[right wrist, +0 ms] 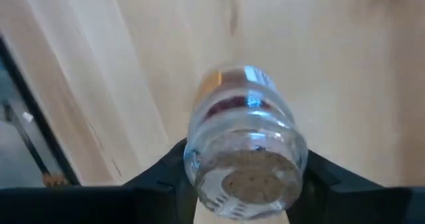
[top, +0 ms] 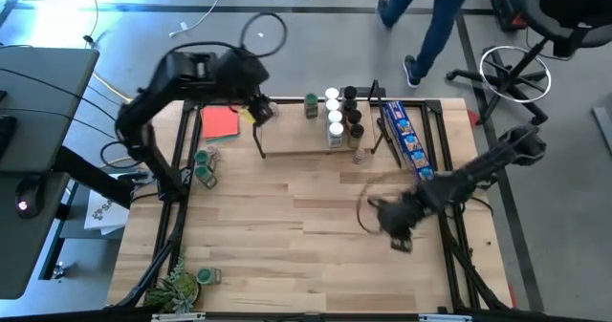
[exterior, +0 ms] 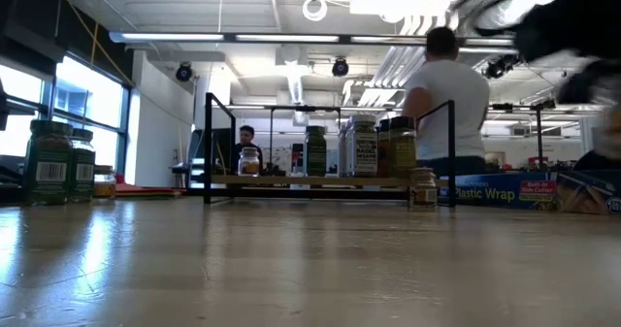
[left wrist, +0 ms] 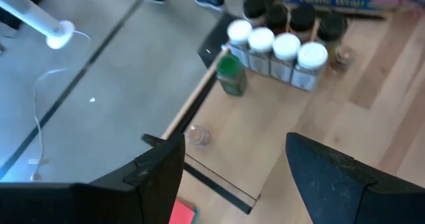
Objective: Shelf spices
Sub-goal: Put the bottom right brown bottle on the shelf aligned with the other brown seasoning bottle
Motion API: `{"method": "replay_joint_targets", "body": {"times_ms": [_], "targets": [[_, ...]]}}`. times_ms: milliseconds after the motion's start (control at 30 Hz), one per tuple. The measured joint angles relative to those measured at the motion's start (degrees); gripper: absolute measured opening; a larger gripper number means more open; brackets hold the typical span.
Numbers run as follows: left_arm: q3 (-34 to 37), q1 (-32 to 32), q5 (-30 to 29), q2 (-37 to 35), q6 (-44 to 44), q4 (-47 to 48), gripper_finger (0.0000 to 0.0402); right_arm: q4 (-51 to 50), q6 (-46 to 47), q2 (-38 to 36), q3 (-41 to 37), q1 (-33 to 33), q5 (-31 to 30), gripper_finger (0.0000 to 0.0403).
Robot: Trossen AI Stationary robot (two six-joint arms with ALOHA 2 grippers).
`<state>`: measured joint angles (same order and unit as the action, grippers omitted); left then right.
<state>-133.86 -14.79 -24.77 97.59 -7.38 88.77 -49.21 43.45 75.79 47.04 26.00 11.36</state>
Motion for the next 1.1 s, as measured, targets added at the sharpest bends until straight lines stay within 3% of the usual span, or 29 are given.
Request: {"method": "replay_joint_targets", "body": {"times_ms": [67, 167, 367, 500, 633, 933, 1100], "targets": [[0.0, 0.0, -1.2, -1.6, 0.0, 0.0, 0.0258, -1.9, -5.1, 0.4, 3.6, -6.5, 0.0, 0.0131], [0.0, 0.0, -1.8, -3.6, 0.0, 0.0, 0.0258, -3.7, -12.2, 3.2, 9.4, -16.4, -0.3, 0.0056], [0.0, 0.0, -1.8, -5.4, 0.0, 0.8, 0.0258, -3.2, -25.3, 16.6, 24.5, -28.4, -0.7, 0.0000], [0.0, 0.0, -1.0, -6.1, 1.1, 1.3, 0.0258, -3.7, -31.4, 27.8, 35.2, -30.0, -0.8, 0.0007], [0.0, 0.7, 0.6, -6.8, 2.1, 1.3, 0.0258, -4.1, -34.5, 33.1, 42.6, -29.0, -0.8, 0.0004], [0.0, 2.4, 2.5, -7.2, 3.0, 1.3, 0.0258, -6.6, -31.6, 29.3, 46.7, -25.9, -5.4, 0.0000], [0.0, 5.3, 7.8, -7.2, 3.4, 1.3, 0.0258, -11.0, -30.0, 23.7, 44.8, -22.9, -10.6, 0.0000]]}}
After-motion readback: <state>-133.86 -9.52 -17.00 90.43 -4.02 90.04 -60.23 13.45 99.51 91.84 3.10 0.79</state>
